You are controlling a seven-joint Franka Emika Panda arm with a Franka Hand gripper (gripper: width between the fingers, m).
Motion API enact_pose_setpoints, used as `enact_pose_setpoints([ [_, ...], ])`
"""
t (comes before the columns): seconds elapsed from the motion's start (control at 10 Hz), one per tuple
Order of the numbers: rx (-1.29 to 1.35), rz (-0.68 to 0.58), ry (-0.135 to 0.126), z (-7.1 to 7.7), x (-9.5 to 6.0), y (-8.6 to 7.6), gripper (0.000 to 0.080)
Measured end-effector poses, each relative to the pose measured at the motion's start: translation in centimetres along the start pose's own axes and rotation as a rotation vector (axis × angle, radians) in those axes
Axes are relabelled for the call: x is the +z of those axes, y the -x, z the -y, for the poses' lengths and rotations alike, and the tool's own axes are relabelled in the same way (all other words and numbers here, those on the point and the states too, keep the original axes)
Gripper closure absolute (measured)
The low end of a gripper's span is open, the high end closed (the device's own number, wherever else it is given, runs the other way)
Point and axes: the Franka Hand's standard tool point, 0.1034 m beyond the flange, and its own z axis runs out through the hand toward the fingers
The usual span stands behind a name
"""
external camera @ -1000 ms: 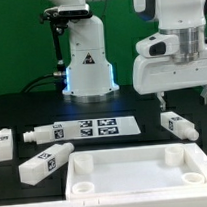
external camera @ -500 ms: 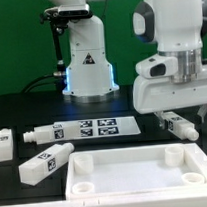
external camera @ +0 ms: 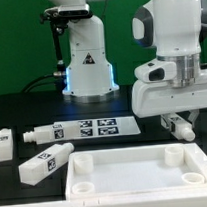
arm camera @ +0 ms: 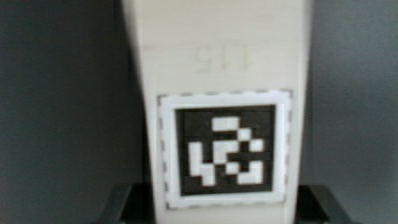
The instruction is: Assemble desk
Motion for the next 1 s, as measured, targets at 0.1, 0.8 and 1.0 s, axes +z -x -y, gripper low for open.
enact_pose_setpoints([
  [0.1,-0.191,0.008,0.004,-0.8,-0.8,-0.3,0.0515],
  [0.8,-0.842,0.007,0.019,-2.5,-1.7,-0.8,0.0515],
  [1.0,-1.143,0.051,-0.006,-1.1,-2.1,-0.1,0.0515],
])
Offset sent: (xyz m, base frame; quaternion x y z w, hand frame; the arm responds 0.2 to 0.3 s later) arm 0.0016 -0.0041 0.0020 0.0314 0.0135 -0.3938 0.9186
